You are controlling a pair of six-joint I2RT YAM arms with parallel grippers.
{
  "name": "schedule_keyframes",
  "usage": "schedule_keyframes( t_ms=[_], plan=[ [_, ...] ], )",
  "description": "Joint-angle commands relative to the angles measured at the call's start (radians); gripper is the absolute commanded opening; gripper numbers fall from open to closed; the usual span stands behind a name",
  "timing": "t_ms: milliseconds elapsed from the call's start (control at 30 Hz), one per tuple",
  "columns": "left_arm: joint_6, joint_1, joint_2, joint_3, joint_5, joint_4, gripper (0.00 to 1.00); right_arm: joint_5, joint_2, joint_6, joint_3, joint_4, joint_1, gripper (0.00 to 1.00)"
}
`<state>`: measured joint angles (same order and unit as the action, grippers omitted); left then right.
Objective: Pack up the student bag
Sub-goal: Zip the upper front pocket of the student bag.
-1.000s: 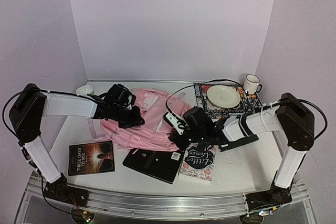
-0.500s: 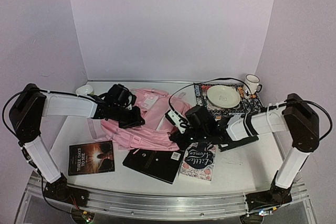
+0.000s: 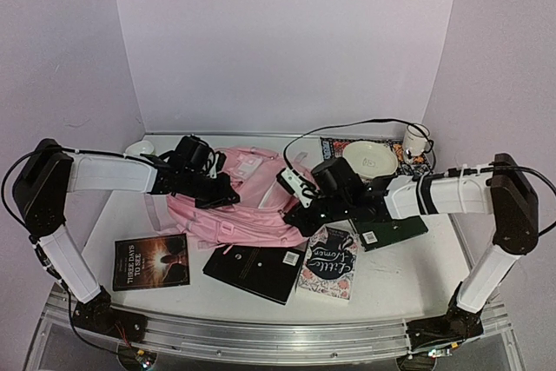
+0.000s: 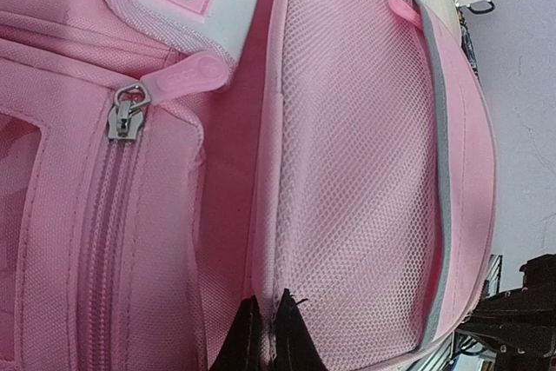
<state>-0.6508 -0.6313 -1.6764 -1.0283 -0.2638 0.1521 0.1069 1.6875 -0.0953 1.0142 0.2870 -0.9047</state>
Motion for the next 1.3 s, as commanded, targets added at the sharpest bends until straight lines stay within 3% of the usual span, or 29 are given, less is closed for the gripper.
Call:
schedule_keyframes(
  t_ms=[0,133,300,367,500,667,733,900,1000,1100,1267],
  plan=[
    [0.079,0.105,0.034,-0.031,0.178,0.074,0.00,0.057,-0.044,-0.105,0.041,-0.221,0.067,0.00],
    [0.044,0.071,0.039,-0.029,0.095,0.020,0.00,0.257,0.035,-0.323,0.063,-0.091,0.061,0.00],
    [-0.010,0.041,0.055,-0.002,0.047,-0.051,0.00,0.302,0.032,-0.561,0.016,0.162,0.056,0.00],
    [-0.015,0.040,0.063,0.007,0.063,-0.054,0.00,0.297,0.004,-0.622,-0.011,0.223,0.055,0.05],
    [-0.024,0.039,0.059,0.019,0.062,-0.059,0.00,0.331,-0.039,-0.625,-0.041,0.286,0.052,0.17],
    [-0.034,0.026,0.049,0.024,0.046,-0.073,0.00,0.355,-0.061,-0.474,-0.012,0.176,0.021,0.32],
    [-0.037,0.025,0.053,0.024,0.047,-0.075,0.00,0.276,-0.086,-0.427,-0.005,0.130,0.003,0.35],
    [-0.051,0.025,0.062,0.026,0.053,-0.075,0.00,-0.214,-0.080,-0.241,0.069,-0.163,-0.082,0.36],
    [-0.059,0.024,0.056,0.025,0.048,-0.075,0.00,-0.379,-0.018,-0.232,0.115,-0.235,-0.133,0.39],
    [-0.064,0.022,0.055,0.030,0.049,-0.075,0.00,-0.451,0.021,-0.247,0.138,-0.234,-0.183,0.43],
    [-0.065,0.022,0.062,0.033,0.051,-0.077,0.00,-0.442,0.068,-0.303,0.137,-0.159,-0.194,0.47]
  ],
)
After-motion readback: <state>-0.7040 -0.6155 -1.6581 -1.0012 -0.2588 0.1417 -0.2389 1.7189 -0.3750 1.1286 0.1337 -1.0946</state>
